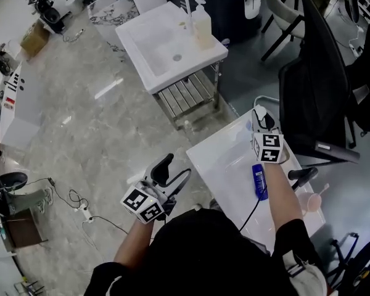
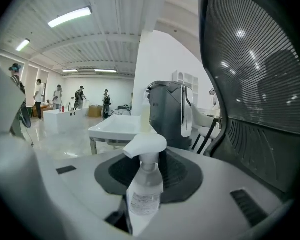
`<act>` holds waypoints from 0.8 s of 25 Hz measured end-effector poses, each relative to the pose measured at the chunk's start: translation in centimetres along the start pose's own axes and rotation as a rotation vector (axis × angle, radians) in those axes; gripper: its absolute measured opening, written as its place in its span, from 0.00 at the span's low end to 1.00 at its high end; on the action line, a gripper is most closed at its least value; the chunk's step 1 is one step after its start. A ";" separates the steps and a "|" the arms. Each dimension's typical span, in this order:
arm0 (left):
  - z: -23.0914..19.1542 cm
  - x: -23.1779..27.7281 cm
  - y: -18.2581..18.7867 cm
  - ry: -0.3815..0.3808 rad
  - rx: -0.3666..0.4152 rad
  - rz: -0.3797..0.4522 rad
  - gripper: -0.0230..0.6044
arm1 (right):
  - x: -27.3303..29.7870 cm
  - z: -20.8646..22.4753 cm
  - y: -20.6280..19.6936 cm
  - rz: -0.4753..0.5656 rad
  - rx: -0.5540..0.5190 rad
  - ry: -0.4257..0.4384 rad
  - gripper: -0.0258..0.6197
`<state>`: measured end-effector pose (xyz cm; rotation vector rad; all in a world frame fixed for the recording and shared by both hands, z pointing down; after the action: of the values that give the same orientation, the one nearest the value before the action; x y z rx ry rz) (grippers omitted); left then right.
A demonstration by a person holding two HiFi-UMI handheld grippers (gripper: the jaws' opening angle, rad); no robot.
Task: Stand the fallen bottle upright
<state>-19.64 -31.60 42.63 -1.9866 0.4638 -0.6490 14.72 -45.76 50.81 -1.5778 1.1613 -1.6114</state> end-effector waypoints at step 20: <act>-0.6 -1.1 -1.3 0.045 -0.044 -0.010 0.56 | 0.6 -0.1 -0.6 0.063 0.044 0.007 0.47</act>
<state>-20.86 -30.80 43.70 -2.0200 0.4998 -0.6967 14.59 -46.02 51.60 -1.4950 1.1601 -1.5919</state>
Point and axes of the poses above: the fingertips, and each gripper's own axes: x forward along the fingers, z to its right, y out of its top, the point moved 7 cm from there along -x, backward along the fingers, and after that the axes turned 9 degrees about -z, right-handed, at the moved point
